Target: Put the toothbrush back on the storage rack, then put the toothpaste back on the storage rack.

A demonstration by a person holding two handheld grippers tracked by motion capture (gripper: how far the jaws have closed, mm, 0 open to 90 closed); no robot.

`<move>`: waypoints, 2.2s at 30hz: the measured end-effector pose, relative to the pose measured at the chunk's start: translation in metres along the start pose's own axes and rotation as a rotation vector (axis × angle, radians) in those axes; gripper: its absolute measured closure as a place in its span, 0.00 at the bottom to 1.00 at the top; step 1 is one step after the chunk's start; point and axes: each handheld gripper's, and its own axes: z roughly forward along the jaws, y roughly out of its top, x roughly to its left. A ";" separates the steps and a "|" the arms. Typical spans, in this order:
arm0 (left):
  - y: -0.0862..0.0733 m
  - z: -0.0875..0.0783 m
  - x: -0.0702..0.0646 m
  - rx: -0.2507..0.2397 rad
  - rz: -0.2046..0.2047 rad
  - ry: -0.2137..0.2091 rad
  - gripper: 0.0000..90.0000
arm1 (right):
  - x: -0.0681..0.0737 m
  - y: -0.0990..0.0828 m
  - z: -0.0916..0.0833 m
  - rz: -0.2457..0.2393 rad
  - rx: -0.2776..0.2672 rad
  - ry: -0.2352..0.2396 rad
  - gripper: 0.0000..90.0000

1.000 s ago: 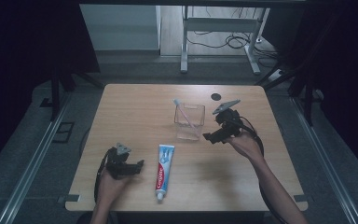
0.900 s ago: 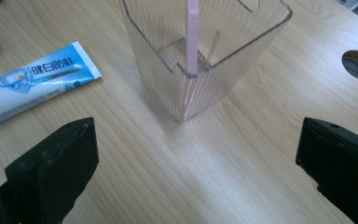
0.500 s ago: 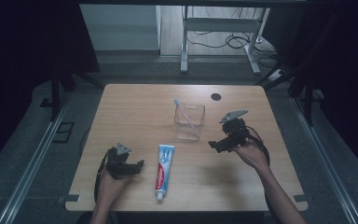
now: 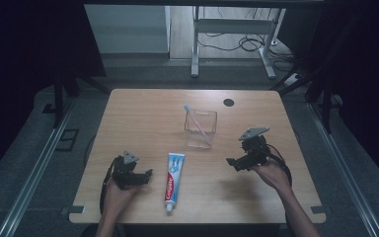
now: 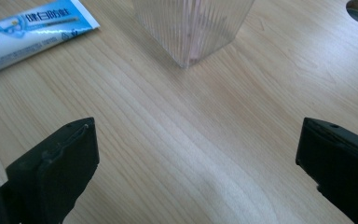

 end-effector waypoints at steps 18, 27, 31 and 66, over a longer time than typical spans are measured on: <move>0.000 0.000 -0.001 -0.006 -0.010 0.000 0.15 | 0.006 -0.040 0.003 0.032 -0.018 -0.001 0.00; 0.000 0.000 -0.001 -0.006 -0.010 0.000 0.15 | 0.012 -0.056 0.002 0.048 -0.042 -0.020 0.00; 0.000 0.000 -0.001 -0.006 -0.010 0.000 0.15 | 0.014 -0.064 0.004 0.056 -0.045 -0.013 0.00; 0.004 -0.003 -0.008 -0.022 0.033 -0.013 0.26 | 0.011 -0.102 0.023 0.099 -0.022 -0.026 0.00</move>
